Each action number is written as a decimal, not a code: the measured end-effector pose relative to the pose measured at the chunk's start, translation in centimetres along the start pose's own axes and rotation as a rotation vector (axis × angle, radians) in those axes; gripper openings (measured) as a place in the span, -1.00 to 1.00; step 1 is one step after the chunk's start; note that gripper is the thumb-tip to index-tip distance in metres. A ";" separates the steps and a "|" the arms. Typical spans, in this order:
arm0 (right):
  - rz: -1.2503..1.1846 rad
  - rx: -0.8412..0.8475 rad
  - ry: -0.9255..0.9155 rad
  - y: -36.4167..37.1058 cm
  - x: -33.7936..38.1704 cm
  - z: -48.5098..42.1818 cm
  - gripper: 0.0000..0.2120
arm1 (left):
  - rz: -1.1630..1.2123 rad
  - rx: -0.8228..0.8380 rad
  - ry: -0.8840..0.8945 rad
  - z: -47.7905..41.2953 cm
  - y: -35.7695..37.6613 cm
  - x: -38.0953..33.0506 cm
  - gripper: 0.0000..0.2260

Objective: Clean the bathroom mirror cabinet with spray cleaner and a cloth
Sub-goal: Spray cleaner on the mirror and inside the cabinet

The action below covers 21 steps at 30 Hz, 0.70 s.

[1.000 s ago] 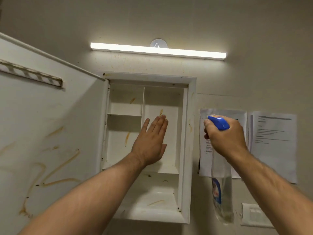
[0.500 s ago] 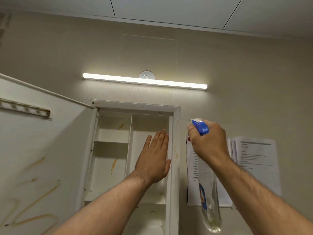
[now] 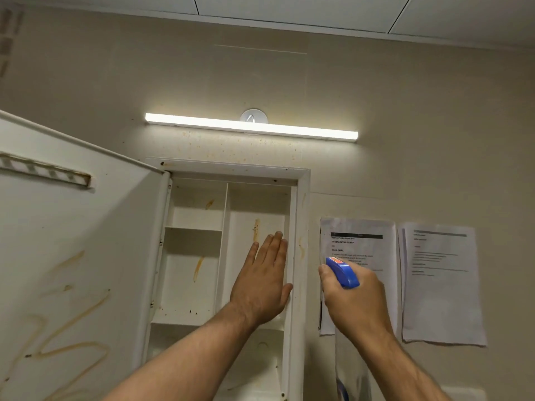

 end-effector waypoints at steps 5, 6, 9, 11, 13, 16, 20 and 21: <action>-0.007 0.014 0.069 0.8 -2.2 3.1 -0.78 | -0.001 0.084 -0.021 3.2 1.6 -0.7 -0.12; -0.014 0.014 0.088 1.0 -2.7 4.1 -0.80 | 0.002 0.103 -0.025 4.2 2.0 -0.9 -0.10; -0.030 0.025 0.161 1.8 -4.5 6.9 -0.84 | -0.004 0.139 -0.040 6.8 2.9 -1.5 -0.08; -0.029 0.032 0.199 2.3 -5.5 8.5 -0.89 | 0.000 0.161 -0.047 8.2 3.3 -1.7 -0.08; -0.026 0.039 0.228 2.7 -6.4 9.9 -0.91 | 0.003 0.150 -0.048 9.4 3.2 -1.9 -0.09; -0.048 0.036 0.298 3.0 -7.9 12.2 -0.85 | 0.024 0.157 -0.019 11.3 3.2 -2.1 -0.11; -0.068 0.052 0.422 3.4 -10.1 16.0 -0.87 | 0.046 0.237 -0.013 15.0 3.8 -2.8 -0.12; -0.057 0.061 0.449 3.6 -10.7 17.1 -0.87 | 0.056 0.253 -0.008 16.1 4.1 -3.1 -0.12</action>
Point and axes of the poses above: each hand's wrist, its own z-axis away from the middle knuckle, its own y-axis out of the palm, x = y × z, the point moved 1 cm from there along -z, towards the middle knuckle, and after that the axes turned 2 degrees about -x, right-handed, at the moved point
